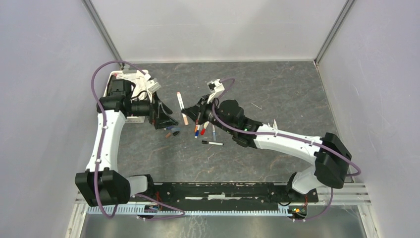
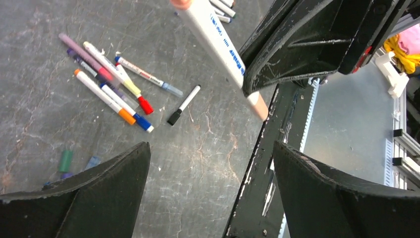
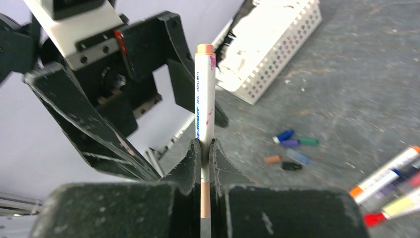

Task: Open the pen caps
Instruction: Pick up the pen from the center of the board.

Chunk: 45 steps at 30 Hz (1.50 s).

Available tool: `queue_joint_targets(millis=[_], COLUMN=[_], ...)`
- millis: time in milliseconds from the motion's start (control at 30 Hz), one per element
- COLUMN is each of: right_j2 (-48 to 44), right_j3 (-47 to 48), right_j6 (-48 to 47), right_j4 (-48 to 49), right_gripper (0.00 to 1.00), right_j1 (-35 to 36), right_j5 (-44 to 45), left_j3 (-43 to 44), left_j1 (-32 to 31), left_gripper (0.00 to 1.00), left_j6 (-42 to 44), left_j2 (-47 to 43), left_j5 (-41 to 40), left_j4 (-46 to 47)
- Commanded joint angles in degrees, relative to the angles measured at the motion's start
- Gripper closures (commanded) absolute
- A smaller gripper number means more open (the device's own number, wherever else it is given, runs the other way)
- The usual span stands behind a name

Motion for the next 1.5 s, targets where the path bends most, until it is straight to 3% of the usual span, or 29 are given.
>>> queue_joint_targets(millis=[0, 333, 567, 800, 867, 1133, 1167, 1300, 1467], right_j2=[2.7, 6.1, 7.4, 6.2, 5.4, 1.8, 1.3, -1.2, -1.6], right_j3=[4.8, 7.8, 8.3, 6.2, 5.4, 3.4, 3.2, 4.5, 10.3], right_j6=[3.6, 4.8, 5.3, 5.1, 4.8, 3.3, 3.0, 0.6, 0.5], right_j4=[6.8, 7.8, 7.9, 7.6, 7.0, 0.7, -0.1, -5.8, -15.3], right_gripper=[1.00, 1.00, 1.00, 1.00, 1.00, 0.99, 0.94, 0.60, 0.46], right_j1=[2.2, 3.8, 4.3, 4.5, 4.5, 4.4, 4.4, 3.1, -4.2], right_j5=[3.5, 4.2, 4.9, 7.6, 8.9, 13.6, 13.7, 11.1, -0.9], left_j3=[0.2, -2.0, -5.0, -3.9, -4.0, -5.1, -5.4, -5.8, -7.6], left_j1=[-0.3, -1.6, -2.1, -2.1, -2.1, -2.1, -2.1, -2.2, -3.4], left_gripper=[0.04, 0.23, 0.45, 0.88, 0.96, 0.98, 0.98, 0.98, 0.98], left_j6=[-2.8, -2.4, -1.3, -0.4, 0.2, 1.4, 2.5, 10.1, 25.0], left_j2=[-2.6, -2.9, -3.6, -2.8, -2.9, -6.5, -7.1, -8.1, -9.4], left_j5=[6.5, 8.9, 10.6, 8.9, 7.4, -8.4, -10.9, -22.7, -33.2], left_j4=[1.4, 1.4, 1.3, 1.4, 1.4, 6.8, 7.5, 8.0, 5.5])
